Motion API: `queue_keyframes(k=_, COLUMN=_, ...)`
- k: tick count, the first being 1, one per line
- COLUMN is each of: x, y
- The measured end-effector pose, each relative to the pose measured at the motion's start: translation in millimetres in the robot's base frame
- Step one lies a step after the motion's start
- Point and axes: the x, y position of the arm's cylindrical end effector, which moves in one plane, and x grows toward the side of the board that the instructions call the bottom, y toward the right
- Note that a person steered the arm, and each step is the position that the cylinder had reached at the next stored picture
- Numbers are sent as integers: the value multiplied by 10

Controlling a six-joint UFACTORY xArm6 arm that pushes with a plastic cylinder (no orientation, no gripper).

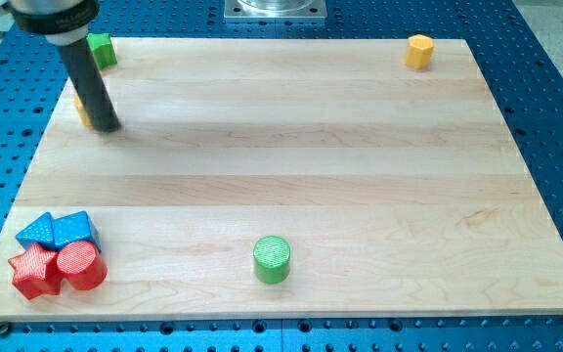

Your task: Move heart to the right

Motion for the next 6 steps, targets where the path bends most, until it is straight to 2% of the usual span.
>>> queue_keyframes(k=1, x=173, y=-35)
queue_keyframes(k=2, x=486, y=-395)
queue_keyframes(k=3, x=105, y=-511)
queue_keyframes(k=4, x=-280, y=-346)
queue_keyframes(k=6, x=-342, y=1022)
